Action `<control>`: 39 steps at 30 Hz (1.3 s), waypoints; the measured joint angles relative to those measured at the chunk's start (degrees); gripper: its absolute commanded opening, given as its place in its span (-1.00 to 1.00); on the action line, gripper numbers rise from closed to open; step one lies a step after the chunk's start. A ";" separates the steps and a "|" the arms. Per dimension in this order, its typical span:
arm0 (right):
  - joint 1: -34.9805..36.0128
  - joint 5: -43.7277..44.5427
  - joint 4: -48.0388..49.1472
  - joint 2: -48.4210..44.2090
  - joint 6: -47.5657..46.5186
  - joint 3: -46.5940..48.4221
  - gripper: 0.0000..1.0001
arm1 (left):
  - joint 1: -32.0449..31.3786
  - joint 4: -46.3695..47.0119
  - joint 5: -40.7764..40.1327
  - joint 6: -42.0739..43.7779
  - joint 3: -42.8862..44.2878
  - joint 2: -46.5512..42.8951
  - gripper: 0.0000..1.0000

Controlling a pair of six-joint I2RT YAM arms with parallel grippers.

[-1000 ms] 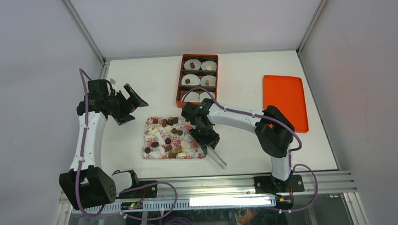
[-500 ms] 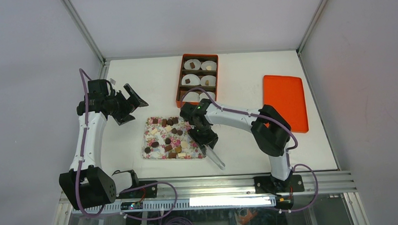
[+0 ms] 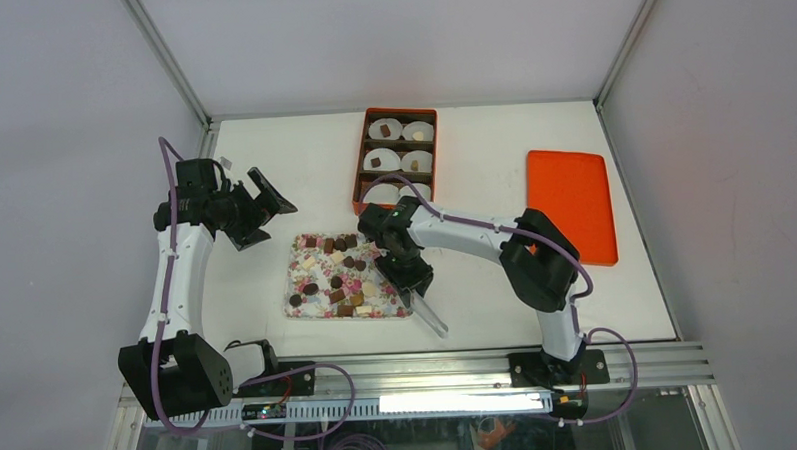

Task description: Pack the chocolate

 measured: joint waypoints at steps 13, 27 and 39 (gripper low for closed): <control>-2.49 2.38 -6.12 -1.05 -1.84 10.03 -0.97 | 0.00 -0.02 0.00 0.00 0.00 0.00 0.98; -16.92 5.57 -8.66 3.89 -4.94 29.35 -0.92 | 0.00 -0.04 -0.02 0.00 0.57 1.90 0.98; -17.59 5.16 -10.75 14.93 -7.23 37.07 -0.83 | 0.72 0.02 -0.07 0.02 1.16 3.10 0.98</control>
